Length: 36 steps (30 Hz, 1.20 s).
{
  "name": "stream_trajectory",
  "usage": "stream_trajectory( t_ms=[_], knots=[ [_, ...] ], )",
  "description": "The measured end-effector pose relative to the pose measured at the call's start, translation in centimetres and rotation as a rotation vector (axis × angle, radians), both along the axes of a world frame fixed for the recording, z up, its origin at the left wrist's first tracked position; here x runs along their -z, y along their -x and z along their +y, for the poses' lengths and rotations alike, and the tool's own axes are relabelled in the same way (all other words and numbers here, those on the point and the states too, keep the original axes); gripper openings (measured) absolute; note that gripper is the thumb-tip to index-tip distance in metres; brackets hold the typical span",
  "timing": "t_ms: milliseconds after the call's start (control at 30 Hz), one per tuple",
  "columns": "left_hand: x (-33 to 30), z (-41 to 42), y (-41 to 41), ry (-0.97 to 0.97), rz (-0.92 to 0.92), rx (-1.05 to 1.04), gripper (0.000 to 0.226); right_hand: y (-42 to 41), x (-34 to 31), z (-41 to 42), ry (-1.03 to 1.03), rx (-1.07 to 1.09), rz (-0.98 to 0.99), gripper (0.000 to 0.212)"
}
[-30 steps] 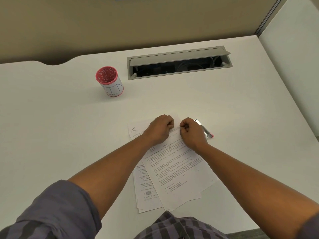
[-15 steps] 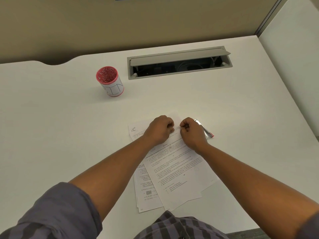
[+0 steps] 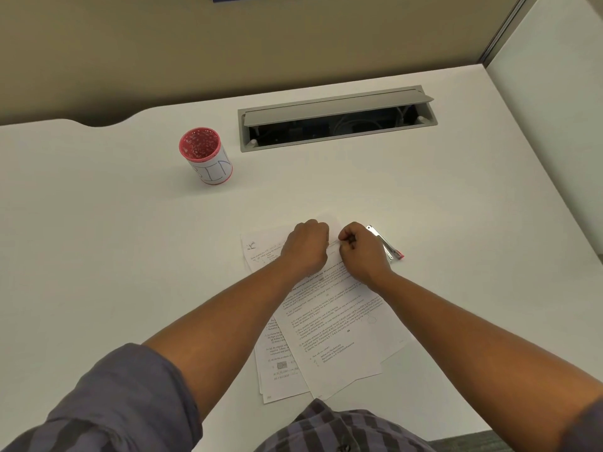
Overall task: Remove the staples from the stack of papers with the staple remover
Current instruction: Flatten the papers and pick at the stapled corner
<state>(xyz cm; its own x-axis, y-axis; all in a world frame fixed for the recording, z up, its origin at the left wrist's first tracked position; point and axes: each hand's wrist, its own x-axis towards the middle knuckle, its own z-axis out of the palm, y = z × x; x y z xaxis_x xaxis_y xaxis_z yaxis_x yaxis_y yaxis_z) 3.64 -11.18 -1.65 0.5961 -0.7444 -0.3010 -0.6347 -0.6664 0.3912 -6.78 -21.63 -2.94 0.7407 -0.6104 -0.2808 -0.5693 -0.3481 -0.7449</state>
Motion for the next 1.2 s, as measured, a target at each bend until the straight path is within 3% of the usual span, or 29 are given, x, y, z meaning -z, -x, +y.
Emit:
stream_trajectory(
  t_ms=[200,433,600,700,800,1000,1200],
  knots=[
    [0.4,0.6,-0.1,0.019,0.037,0.034,0.019,-0.1,-0.3,0.1,-0.025,0.012,-0.003,0.019],
    [-1.1,2.1,-0.9,0.204,0.342,-0.259,0.023,-1.2,-1.5,0.6,-0.065,0.055,0.046,0.021],
    [-1.9,3.5,-1.7,0.317,0.421,-0.396,0.012,-3.3,-3.1,2.3,-0.171,0.045,-0.075,0.017],
    [-2.3,4.3,-2.1,0.356,0.399,-0.421,0.012,-4.7,-3.9,3.2,-0.415,0.026,-0.186,0.012],
    [-3.1,4.9,-2.6,0.387,0.329,-0.443,0.012,-6.0,-4.6,3.5,-0.515,-0.024,-0.244,0.012],
    [-5.3,5.8,-6.9,0.452,0.133,-0.531,0.012,-11.2,-6.6,4.3,-0.576,-0.086,-0.291,0.011],
    [-7.6,6.9,-13.2,0.445,-0.071,-0.649,0.015,-17.6,-9.0,5.3,-0.511,-0.152,-0.279,0.015]
  ],
)
